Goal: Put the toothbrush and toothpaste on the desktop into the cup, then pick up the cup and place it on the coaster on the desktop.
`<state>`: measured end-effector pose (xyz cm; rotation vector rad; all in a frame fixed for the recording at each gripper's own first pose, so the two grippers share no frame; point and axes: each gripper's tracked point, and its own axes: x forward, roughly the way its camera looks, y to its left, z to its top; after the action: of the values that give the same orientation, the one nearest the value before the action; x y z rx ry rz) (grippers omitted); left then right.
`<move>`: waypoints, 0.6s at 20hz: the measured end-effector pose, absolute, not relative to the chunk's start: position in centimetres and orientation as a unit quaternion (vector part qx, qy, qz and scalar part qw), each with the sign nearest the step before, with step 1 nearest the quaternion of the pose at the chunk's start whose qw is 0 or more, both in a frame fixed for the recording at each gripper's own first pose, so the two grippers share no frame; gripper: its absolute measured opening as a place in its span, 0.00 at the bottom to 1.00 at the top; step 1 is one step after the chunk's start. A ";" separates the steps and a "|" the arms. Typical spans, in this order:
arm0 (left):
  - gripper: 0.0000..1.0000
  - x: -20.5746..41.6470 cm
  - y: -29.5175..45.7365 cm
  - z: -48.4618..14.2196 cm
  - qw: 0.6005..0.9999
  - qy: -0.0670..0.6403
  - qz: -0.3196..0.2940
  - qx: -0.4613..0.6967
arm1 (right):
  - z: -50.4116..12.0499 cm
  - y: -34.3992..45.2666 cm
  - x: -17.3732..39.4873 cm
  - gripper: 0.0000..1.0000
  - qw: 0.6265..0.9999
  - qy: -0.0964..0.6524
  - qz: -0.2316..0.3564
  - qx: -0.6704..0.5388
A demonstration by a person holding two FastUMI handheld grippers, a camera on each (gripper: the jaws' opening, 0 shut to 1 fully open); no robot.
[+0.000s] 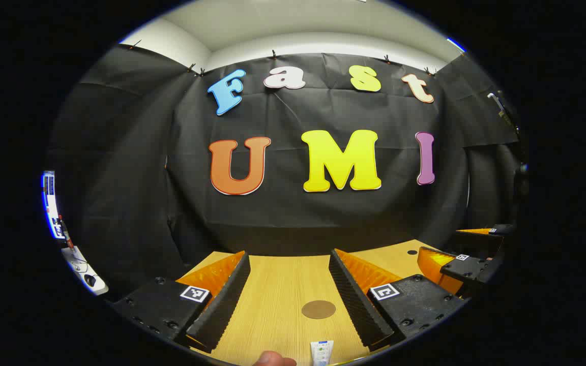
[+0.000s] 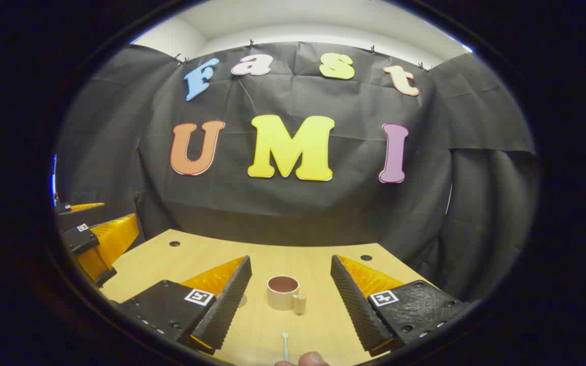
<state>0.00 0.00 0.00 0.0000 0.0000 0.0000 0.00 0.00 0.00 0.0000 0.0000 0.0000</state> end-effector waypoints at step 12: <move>0.99 0.8 -1.4 -0.8 1.000 0.005 -0.008 0.005 | 0.4 -0.7 0.5 0.95 1.000 -0.006 0.009 0.018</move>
<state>0.82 -1.42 -0.76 0.0097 0.0109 -0.0155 0.46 -0.65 0.36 0.0362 -0.0117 0.0173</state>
